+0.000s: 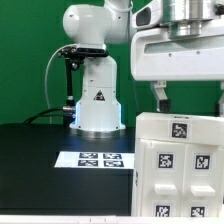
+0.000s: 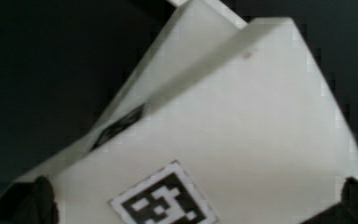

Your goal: Assemble cabinet

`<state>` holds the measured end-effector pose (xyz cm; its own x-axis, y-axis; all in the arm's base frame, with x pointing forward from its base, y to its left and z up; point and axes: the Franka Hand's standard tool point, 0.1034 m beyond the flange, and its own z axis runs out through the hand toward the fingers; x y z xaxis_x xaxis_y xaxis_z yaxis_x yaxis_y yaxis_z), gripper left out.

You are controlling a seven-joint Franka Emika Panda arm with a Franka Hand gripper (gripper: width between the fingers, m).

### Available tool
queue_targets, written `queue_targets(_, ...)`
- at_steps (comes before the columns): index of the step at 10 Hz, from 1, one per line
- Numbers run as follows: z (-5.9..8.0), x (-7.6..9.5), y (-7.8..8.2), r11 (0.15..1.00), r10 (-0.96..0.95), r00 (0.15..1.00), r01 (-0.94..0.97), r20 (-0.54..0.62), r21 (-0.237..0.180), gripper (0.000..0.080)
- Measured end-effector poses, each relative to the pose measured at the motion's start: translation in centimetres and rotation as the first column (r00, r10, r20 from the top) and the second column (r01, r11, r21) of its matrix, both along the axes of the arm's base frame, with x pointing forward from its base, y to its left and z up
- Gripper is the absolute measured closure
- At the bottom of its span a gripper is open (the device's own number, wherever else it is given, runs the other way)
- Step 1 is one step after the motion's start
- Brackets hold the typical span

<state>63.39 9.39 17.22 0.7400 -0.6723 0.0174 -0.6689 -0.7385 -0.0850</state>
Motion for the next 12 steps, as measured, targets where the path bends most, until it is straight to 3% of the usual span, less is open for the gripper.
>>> queue_targets(1, 0.3, 0.0, 0.5, 0.989, 0.144, 0.989, -0.144, 0.009, -0.014, 0.0002)
queue_targets(2, 0.5, 0.2, 0.8, 0.986, 0.166, 0.986, -0.165, 0.035, -0.022, 0.0002)
queue_targets(5, 0.3, 0.2, 0.1, 0.89, 0.453, 0.891, -0.45, 0.027, -0.067, 0.0002)
queue_targets(6, 0.5, 0.7, -0.2, 0.742, 0.666, 0.746, -0.662, 0.009, -0.106, 0.0002)
queue_targets(7, 0.5, 0.7, -0.4, 0.616, 0.784, 0.62, -0.782, -0.019, -0.096, 0.0002)
queue_targets(8, 0.7, 0.8, -0.7, 0.546, 0.835, 0.55, -0.834, -0.032, -0.083, 0.0002)
queue_targets(9, 1.1, 1.3, -0.9, 0.541, 0.838, 0.546, -0.833, -0.011, -0.115, 0.0002)
queue_targets(10, 0.9, 1.1, -1.2, 0.495, 0.865, 0.501, -0.86, -0.027, -0.121, 0.0002)
queue_targets(12, 0.9, 1.2, -1.7, 0.346, 0.933, 0.356, -0.928, -0.057, -0.135, 0.0002)
